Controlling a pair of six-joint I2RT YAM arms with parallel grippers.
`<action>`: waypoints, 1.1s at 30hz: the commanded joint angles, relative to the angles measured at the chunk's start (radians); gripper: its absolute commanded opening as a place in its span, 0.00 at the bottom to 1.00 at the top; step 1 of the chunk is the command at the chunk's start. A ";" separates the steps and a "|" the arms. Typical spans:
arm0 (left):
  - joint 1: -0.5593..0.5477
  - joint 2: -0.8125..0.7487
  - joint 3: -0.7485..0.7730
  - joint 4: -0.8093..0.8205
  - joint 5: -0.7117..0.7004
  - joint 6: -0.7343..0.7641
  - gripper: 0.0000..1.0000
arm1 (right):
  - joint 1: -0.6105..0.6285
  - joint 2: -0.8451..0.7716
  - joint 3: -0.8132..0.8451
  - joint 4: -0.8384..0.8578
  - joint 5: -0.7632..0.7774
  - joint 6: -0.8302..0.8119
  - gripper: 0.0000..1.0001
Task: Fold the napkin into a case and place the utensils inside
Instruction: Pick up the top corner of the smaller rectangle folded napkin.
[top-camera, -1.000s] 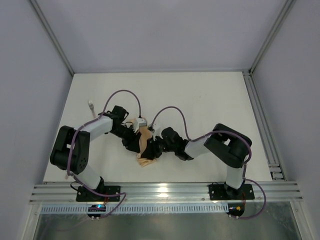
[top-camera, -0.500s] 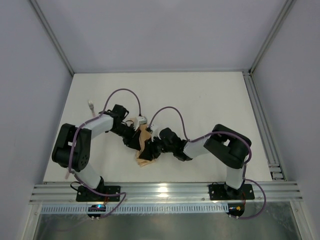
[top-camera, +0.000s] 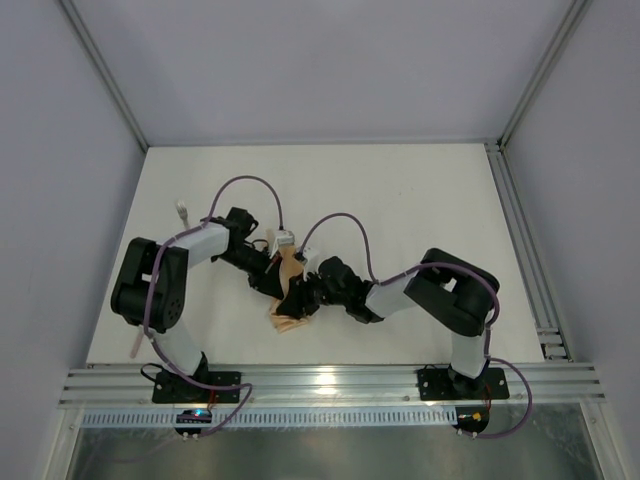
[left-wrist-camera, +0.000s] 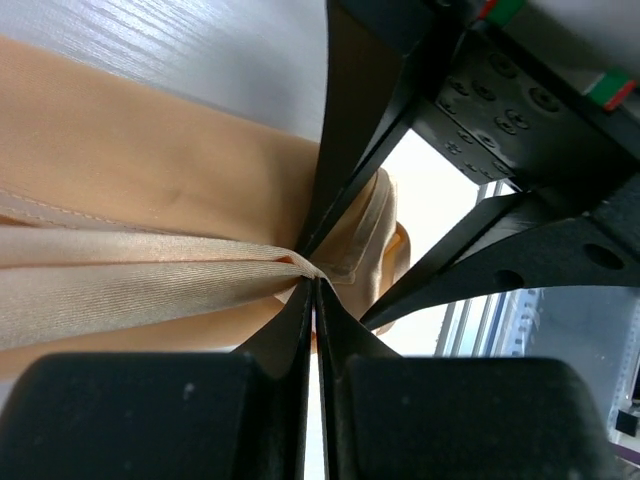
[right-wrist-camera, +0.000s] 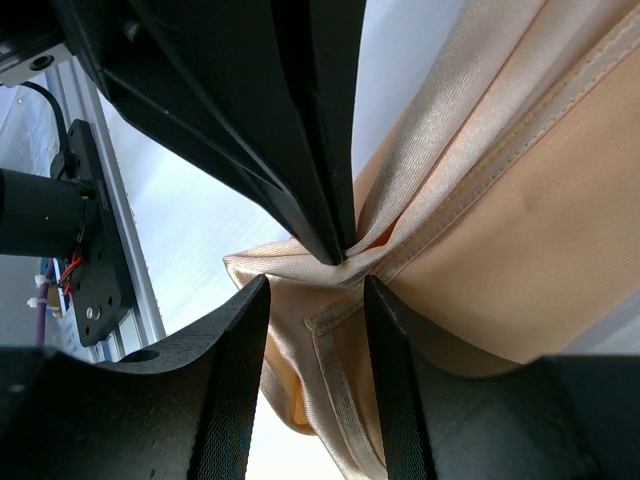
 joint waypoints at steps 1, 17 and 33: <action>0.011 0.005 0.041 -0.070 0.076 0.067 0.02 | 0.003 0.044 0.009 0.031 0.047 0.027 0.48; 0.023 -0.004 0.045 -0.059 0.072 0.036 0.13 | -0.025 0.066 -0.025 0.094 0.064 0.110 0.03; 0.054 -0.257 0.061 -0.176 -0.108 0.057 0.49 | -0.060 -0.003 -0.057 0.091 0.032 0.104 0.03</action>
